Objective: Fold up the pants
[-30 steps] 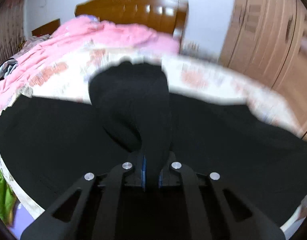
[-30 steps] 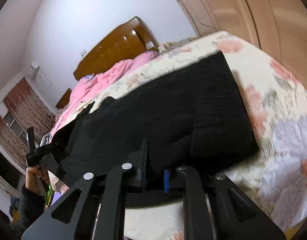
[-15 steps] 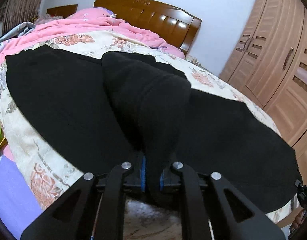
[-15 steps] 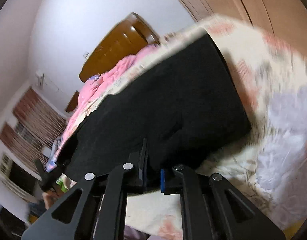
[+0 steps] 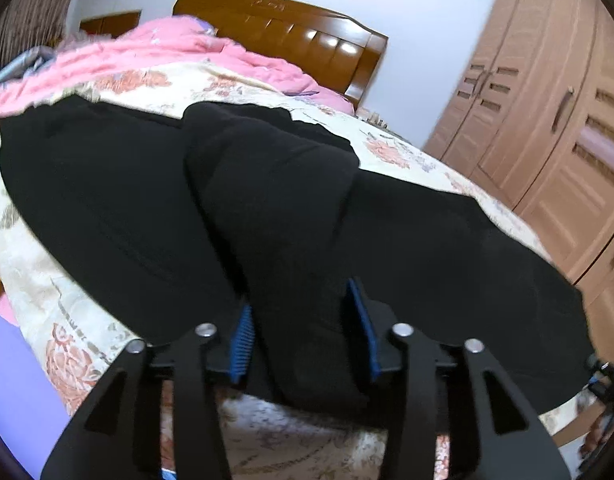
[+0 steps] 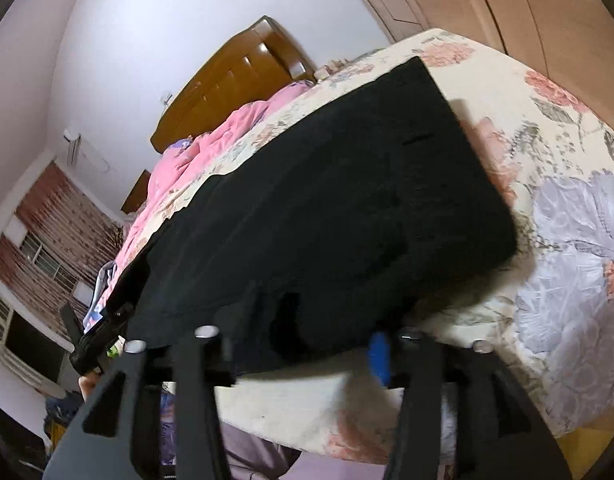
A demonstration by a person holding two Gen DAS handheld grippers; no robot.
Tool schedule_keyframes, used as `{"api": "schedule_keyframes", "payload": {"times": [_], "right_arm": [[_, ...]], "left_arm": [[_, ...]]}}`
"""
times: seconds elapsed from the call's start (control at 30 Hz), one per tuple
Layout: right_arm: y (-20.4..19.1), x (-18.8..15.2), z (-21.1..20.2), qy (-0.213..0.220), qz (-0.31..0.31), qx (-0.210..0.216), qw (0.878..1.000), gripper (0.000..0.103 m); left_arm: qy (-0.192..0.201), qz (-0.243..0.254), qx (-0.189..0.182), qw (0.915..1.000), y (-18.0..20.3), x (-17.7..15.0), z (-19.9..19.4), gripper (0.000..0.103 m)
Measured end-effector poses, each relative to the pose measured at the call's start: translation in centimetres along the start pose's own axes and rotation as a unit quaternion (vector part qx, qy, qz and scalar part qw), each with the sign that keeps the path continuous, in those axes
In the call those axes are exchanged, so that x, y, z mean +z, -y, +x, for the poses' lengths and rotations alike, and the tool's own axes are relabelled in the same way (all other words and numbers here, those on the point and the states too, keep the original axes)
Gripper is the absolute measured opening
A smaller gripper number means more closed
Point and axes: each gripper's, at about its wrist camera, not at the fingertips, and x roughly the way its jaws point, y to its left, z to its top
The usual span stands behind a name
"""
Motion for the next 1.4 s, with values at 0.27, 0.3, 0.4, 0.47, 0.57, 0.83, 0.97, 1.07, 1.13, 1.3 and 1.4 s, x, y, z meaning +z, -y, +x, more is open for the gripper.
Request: {"api": "schedule_keyframes", "payload": {"times": [0.27,0.3,0.4,0.47,0.57,0.83,0.97,1.07,1.13,1.3,1.4], "right_arm": [[2.5,1.4,-1.9,0.048,0.062,0.012,0.997,0.024],[1.9,1.5,-2.0,0.052,0.039,0.002,0.998,0.023],[0.0,2.3,-2.7,0.078,-0.024,-0.015,0.997,0.019],[-0.6,2.8,-2.3,0.075,-0.043,-0.028,0.996,0.017],[2.3,1.9,-0.6,0.03,0.009,-0.032,0.999,0.013],[0.7,2.1,-4.9,0.044,-0.01,-0.087,0.995,0.036],[-0.3,2.2,-8.7,0.122,-0.048,-0.148,0.98,0.047],[0.1,2.5,-8.8,0.115,-0.043,-0.145,0.982,0.047],[0.8,2.5,-8.5,0.107,-0.025,-0.132,0.985,0.047],[0.6,2.0,-7.6,0.099,-0.015,-0.129,0.987,0.047],[-1.2,2.9,-6.8,0.102,-0.044,-0.103,0.988,0.048]], "left_arm": [[0.003,0.072,0.037,0.9967,2.8,-0.7,1.0,0.077],[0.002,0.071,0.037,0.9968,2.8,-0.7,1.0,0.078],[0.001,0.067,0.034,0.9972,2.6,-0.7,0.9,0.078],[0.001,0.064,0.031,0.9975,2.5,-0.7,0.8,0.078],[0.003,0.062,0.028,0.9977,2.5,-0.8,0.8,0.078],[0.074,0.019,0.085,0.9934,1.4,0.3,-3.7,0.078],[0.168,0.044,0.093,0.9804,3.8,1.6,-8.9,0.086],[0.142,0.105,0.011,0.9843,8.8,3.2,-8.6,0.094],[0.094,0.153,-0.055,0.9822,13.2,3.4,-6.2,0.098],[-0.001,0.245,-0.087,0.9655,21.6,4.0,2.6,0.099],[-0.083,0.219,-0.112,0.9657,24.0,5.9,8.6,0.099]]}}
